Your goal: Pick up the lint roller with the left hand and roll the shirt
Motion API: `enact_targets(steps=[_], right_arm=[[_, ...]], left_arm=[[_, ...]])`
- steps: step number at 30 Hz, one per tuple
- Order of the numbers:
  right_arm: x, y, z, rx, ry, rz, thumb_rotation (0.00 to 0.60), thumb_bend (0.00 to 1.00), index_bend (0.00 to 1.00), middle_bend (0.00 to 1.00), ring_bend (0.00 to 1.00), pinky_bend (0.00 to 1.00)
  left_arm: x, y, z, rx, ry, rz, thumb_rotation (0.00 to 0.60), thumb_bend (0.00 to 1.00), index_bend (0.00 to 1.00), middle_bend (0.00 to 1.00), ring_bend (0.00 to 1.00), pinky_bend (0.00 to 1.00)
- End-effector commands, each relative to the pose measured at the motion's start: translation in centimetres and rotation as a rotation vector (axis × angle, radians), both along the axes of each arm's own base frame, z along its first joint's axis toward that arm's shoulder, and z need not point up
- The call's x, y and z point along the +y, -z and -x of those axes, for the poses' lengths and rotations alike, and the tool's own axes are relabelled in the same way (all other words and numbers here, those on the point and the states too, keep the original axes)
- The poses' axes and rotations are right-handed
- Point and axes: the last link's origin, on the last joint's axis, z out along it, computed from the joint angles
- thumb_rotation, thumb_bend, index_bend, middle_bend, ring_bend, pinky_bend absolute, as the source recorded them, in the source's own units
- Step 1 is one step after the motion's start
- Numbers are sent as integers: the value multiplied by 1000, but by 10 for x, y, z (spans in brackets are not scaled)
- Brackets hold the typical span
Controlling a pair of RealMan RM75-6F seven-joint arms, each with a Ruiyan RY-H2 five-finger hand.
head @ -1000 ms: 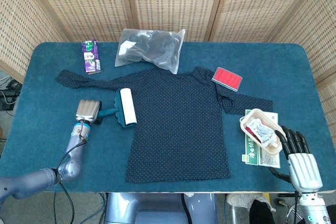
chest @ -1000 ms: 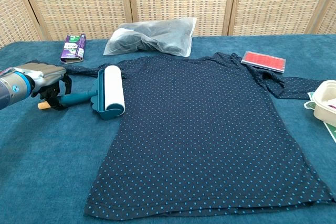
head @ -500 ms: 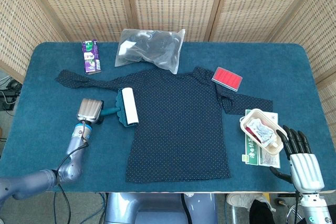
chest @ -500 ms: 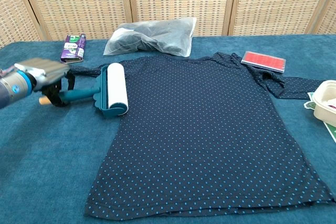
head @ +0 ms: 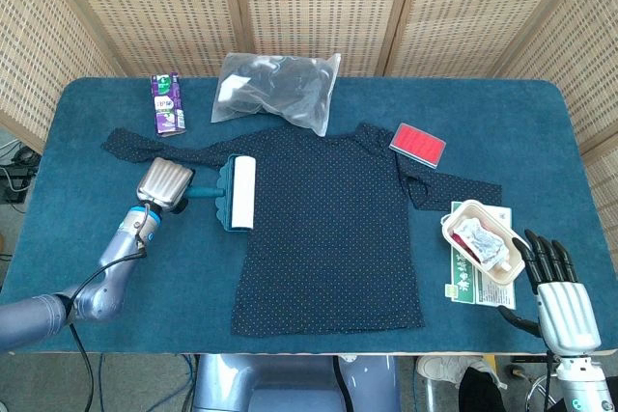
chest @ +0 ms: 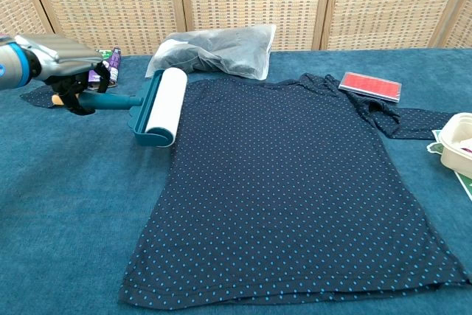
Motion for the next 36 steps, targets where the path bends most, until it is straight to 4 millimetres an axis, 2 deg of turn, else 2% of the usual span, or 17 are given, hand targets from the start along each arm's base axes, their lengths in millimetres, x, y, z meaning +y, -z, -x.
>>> enact_targets(steps=[1,18,36], right_arm=[[-1,-1,1,2,3,4,600,141,0,0,0,0],[-9,0,13,7,48,2,600,141,0,0,0,0],[-12,-2,17,-19,55,-8,600,142,0,0,0,0]], left_arm=[[4,1,-12,27,11,32,600,637,880,812,684,665],[23,42,-45,194,-16,81,600,642,880,812,684,663],[23,91,-107,253,7,104,600,649,879,812,684,665]])
